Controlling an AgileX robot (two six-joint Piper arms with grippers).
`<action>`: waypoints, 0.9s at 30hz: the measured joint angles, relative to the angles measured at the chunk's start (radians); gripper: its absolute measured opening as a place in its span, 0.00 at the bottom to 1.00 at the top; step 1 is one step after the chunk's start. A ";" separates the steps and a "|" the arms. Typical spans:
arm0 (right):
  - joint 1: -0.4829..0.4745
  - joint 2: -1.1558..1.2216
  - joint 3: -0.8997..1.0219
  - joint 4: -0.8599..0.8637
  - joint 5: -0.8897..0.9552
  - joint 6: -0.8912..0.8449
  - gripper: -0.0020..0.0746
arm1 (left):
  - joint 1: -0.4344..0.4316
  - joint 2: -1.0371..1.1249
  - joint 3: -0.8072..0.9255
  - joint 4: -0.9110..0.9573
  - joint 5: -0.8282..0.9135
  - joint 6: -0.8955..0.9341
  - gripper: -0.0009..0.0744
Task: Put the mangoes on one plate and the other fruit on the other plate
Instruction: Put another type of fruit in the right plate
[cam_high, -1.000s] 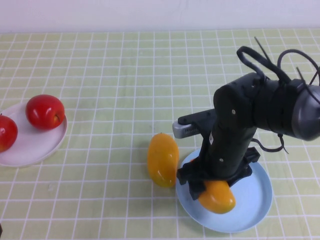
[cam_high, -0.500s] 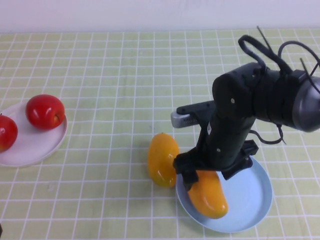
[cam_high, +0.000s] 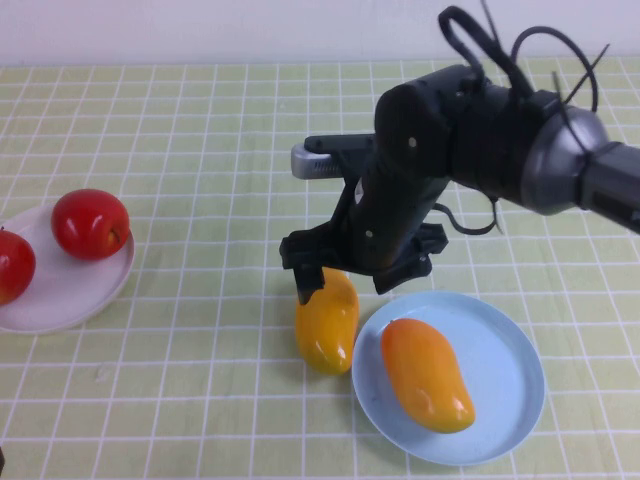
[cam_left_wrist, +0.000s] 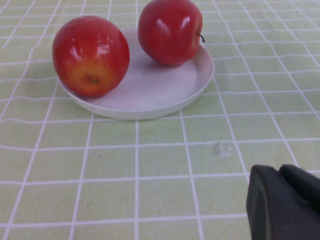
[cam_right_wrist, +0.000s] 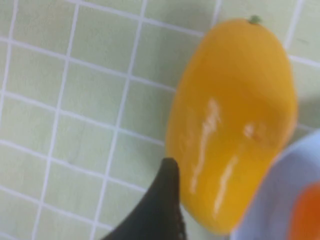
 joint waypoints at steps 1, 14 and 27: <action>0.002 0.026 -0.020 0.004 0.004 0.000 0.93 | 0.000 0.000 0.000 0.000 0.000 0.000 0.01; 0.002 0.242 -0.189 0.005 0.071 -0.021 0.91 | 0.000 0.000 0.000 0.000 0.000 0.000 0.01; 0.002 0.249 -0.280 -0.013 0.165 -0.058 0.78 | 0.000 0.000 0.000 0.000 0.000 0.000 0.01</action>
